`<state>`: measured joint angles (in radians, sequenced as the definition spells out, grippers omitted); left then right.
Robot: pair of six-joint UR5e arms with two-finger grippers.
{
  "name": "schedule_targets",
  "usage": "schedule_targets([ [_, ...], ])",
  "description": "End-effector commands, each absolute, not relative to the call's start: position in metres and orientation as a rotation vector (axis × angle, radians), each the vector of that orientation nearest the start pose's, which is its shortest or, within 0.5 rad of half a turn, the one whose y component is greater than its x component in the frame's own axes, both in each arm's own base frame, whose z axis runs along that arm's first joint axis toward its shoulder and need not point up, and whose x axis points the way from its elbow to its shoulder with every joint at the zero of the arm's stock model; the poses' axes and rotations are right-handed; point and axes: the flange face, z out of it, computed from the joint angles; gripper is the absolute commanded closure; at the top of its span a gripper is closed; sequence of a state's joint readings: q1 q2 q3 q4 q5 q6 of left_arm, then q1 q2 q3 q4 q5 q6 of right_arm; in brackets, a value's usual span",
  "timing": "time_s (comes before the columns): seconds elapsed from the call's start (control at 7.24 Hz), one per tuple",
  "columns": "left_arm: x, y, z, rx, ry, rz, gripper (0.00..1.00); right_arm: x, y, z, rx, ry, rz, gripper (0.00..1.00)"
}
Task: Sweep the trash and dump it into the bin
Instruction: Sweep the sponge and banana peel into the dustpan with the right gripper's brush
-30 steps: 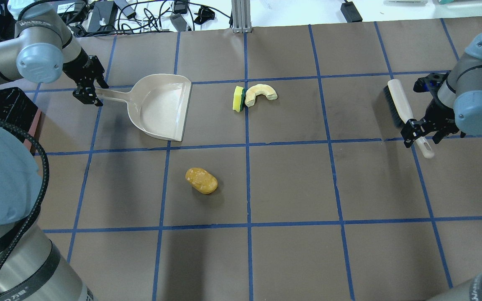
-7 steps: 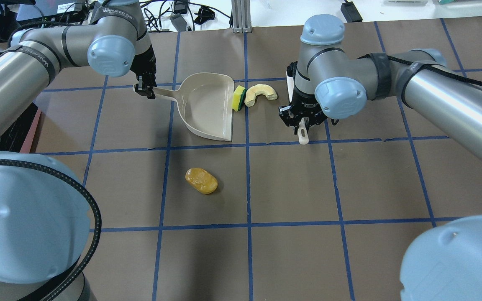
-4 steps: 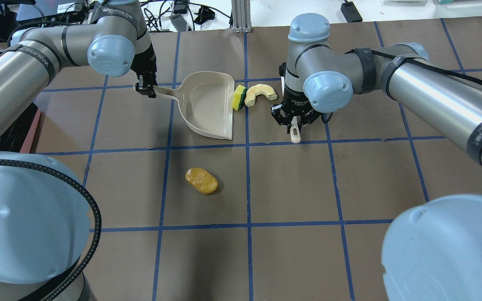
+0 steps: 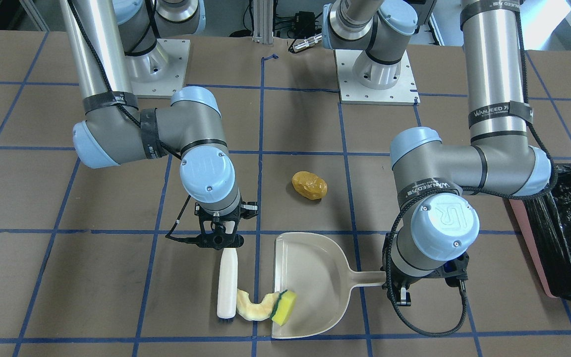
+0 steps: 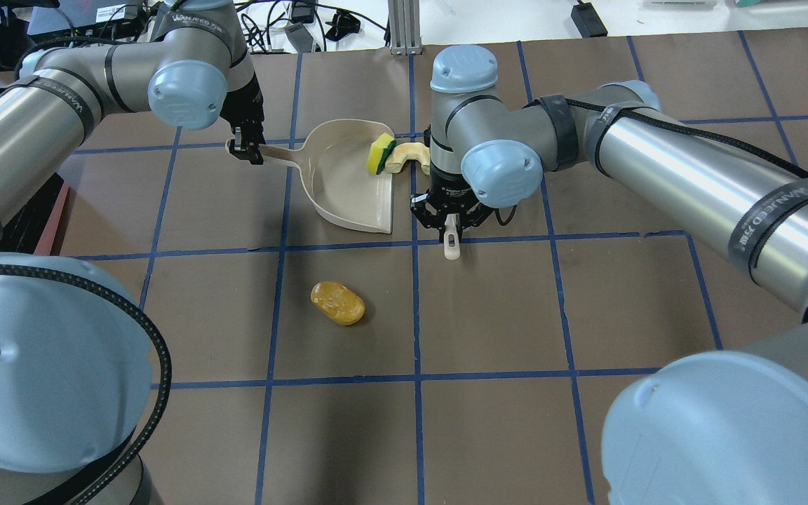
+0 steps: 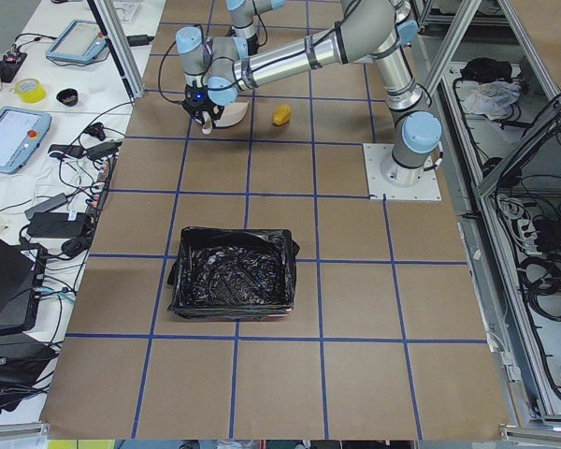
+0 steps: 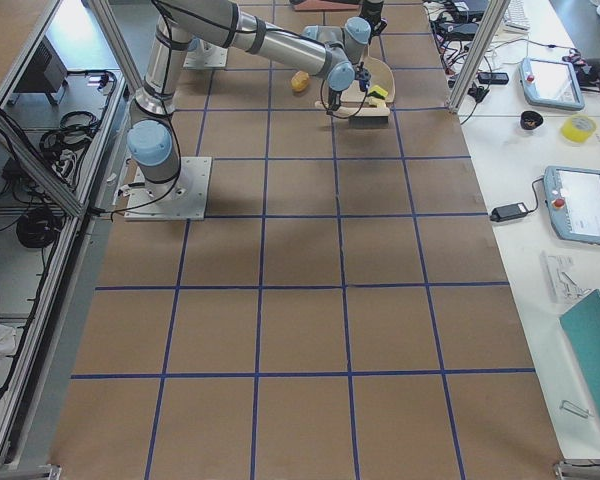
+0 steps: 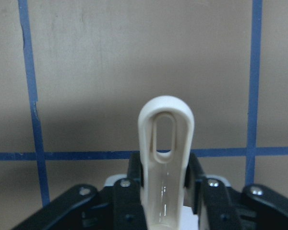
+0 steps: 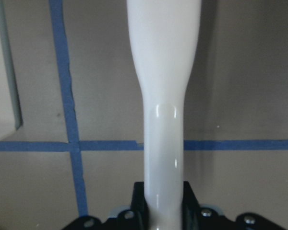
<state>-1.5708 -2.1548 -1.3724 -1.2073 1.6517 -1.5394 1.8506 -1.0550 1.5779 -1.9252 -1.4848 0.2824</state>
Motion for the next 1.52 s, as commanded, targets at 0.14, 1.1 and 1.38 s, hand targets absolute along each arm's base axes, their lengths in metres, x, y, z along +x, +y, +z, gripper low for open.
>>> schedule_targets([
  [0.14, -0.142, -0.692, 0.265, -2.138, 2.243, -0.008, 1.0, 0.351, -0.551, 0.227, 0.101, 3.005, 0.285, 0.89],
  [1.1, -0.131, -0.689, 0.239, -2.072, 2.388, 0.116, 1.0, 0.304, -0.545, 0.295, 0.14, 3.147, 0.199, 0.96],
  [1.38, -0.102, -0.699, 0.278, -2.164, 2.406, 0.073, 1.0, 0.246, -0.554, 0.318, 0.147, 3.135, 0.267, 1.0],
])
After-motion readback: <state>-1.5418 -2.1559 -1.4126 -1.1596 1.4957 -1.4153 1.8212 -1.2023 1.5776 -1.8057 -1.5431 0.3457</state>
